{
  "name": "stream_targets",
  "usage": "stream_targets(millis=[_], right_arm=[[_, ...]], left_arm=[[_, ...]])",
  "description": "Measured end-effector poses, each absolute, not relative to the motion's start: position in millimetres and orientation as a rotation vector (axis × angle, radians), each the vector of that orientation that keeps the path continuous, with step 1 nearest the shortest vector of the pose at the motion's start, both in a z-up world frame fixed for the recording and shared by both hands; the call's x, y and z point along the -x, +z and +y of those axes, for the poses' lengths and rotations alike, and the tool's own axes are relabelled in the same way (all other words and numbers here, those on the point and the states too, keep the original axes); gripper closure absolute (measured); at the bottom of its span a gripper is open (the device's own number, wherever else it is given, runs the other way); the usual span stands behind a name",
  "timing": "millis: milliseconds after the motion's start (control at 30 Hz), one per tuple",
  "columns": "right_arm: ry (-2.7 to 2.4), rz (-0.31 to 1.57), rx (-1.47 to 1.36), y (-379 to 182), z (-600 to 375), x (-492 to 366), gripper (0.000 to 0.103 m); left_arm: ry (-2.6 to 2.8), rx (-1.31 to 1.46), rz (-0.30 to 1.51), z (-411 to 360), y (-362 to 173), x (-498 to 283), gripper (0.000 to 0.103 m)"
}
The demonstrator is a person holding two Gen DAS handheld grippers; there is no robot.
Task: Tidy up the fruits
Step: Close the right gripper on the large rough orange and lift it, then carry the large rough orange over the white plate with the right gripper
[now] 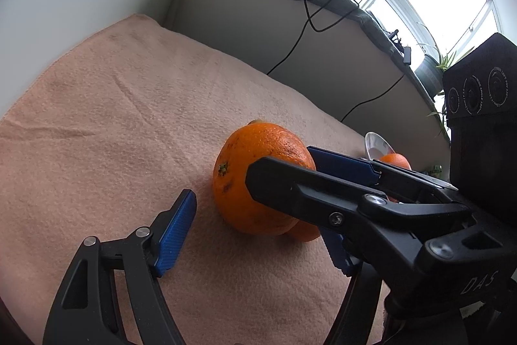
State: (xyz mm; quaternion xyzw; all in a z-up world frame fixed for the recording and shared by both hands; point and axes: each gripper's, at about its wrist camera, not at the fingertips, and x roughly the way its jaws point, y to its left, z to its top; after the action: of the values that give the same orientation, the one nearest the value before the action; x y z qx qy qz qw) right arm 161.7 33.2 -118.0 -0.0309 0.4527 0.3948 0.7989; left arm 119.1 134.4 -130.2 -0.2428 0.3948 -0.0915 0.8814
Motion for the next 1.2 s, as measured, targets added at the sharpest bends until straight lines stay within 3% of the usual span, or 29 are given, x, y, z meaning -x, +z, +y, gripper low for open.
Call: stream_targets(millis=[133,267,1200], right_arm=[[0.843,0.98,0.082,-119.9,35.6,-162.6,0.039],[0.843,0.989,0.093,-121.2,37.2,-162.2,0.04],[0.843,0.881,0.098,-91.6,14.0,-131.5,0.042]], left_arm=[[-0.194,0.501,0.833,134.4,-131.9,-121.5,0.034],[-0.209,0.491,0.839,132.9,-133.5,-122.7,0.041],[-0.203,0.434,0.756,118.3,-103.3,-102.3,0.043]])
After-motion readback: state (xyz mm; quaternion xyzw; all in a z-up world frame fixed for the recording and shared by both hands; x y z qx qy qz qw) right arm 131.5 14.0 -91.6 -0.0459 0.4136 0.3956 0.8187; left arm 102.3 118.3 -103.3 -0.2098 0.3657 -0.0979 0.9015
